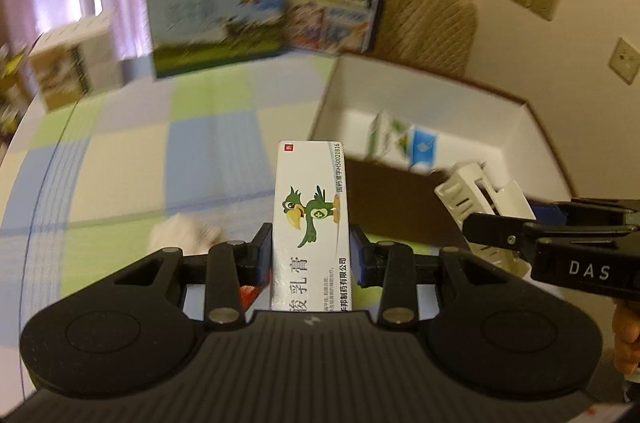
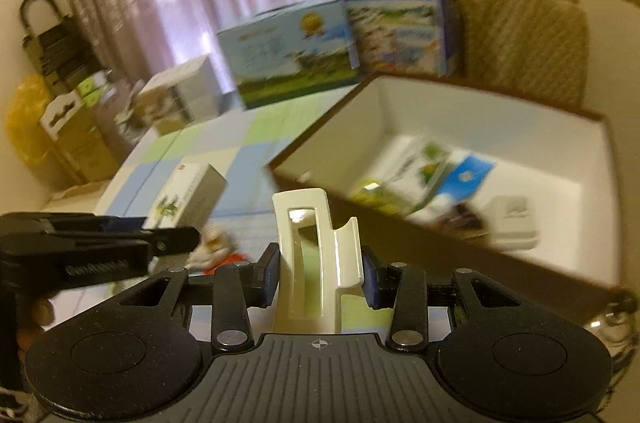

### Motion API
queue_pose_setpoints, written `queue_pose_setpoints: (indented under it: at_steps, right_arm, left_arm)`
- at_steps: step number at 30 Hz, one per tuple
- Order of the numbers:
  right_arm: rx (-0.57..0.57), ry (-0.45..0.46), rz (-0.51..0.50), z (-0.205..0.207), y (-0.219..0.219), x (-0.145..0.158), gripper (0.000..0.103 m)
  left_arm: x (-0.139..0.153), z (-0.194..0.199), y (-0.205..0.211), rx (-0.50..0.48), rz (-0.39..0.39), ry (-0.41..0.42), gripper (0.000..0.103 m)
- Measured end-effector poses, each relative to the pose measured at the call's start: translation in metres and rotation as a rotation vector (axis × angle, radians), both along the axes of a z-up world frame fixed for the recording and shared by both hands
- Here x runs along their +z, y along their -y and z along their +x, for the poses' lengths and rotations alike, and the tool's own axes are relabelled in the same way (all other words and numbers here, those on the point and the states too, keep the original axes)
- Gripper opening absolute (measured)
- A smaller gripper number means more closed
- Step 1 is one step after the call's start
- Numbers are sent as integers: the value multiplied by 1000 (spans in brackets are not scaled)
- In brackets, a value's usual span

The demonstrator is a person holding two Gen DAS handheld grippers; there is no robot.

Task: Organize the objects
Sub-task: 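Carry the white clip and parrot ointment box into the box and open both tools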

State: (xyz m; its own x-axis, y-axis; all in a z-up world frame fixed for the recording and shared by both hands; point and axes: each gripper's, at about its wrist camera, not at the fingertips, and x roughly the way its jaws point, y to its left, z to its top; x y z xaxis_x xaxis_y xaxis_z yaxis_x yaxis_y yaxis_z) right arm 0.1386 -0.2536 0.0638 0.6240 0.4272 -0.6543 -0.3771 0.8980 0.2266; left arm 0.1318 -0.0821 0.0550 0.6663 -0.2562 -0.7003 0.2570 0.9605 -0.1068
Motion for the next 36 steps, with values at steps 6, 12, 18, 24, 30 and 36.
queue_pose_setpoints:
  at_steps: [6,12,18,24,30,36]
  right_arm:
    - [-106,45,-32,18,53,23,38]
    - [-181,37,-55,46,97,27,38]
    - [-222,-9,-71,81,125,16,38]
    - [-230,-31,-115,113,135,-3,38]
    - [-202,-22,-202,146,133,-22,38]
    - [-160,-28,-305,175,129,-45,38]
  left_arm:
    - [20,31,50,-93,-23,12,33]
    - [27,64,100,-153,-10,10,33]
    - [20,92,144,-186,25,-9,33]
    - [1,122,177,-201,76,-43,33]
    - [-19,151,197,-201,87,-95,33]
    - [-34,167,204,-189,89,-131,33]
